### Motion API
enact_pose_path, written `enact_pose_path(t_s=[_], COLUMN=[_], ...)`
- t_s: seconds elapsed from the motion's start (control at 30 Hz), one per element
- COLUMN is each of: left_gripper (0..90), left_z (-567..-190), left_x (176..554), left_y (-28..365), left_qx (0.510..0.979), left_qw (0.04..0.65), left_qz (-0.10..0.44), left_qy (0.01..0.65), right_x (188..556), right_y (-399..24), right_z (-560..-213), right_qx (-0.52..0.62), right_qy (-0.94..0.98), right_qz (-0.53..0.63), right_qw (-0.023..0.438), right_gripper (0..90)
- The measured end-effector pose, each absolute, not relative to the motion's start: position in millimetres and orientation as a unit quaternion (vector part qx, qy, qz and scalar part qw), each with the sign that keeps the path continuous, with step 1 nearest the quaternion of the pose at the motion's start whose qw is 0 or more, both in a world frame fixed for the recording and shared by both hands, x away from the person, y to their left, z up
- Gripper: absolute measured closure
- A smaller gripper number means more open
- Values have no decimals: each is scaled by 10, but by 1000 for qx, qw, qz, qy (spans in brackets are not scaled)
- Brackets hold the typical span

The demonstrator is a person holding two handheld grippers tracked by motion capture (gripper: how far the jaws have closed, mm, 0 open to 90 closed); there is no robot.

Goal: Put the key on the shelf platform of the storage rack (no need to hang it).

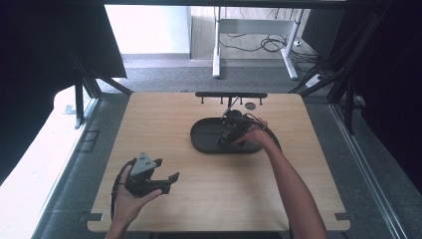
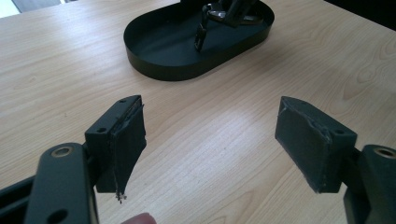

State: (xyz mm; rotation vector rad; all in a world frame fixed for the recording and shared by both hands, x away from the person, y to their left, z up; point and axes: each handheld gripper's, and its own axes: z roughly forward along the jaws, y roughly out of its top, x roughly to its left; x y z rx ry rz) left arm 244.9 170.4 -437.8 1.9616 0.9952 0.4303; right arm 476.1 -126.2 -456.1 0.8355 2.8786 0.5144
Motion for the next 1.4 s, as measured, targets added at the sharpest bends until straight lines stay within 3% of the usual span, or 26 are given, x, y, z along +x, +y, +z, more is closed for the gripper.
enact_pose_path(t_s=[1.4], left_gripper=[246], left_z=[-4365], left_x=[2450], left_y=[1719], left_qx=[788], left_qw=[437], left_qz=[171], left_qy=[399], right_x=[4872], right_y=[-1366], right_z=[-4927], right_qx=[296], right_qy=[944], right_qz=[129], right_qw=[69], right_gripper=[481])
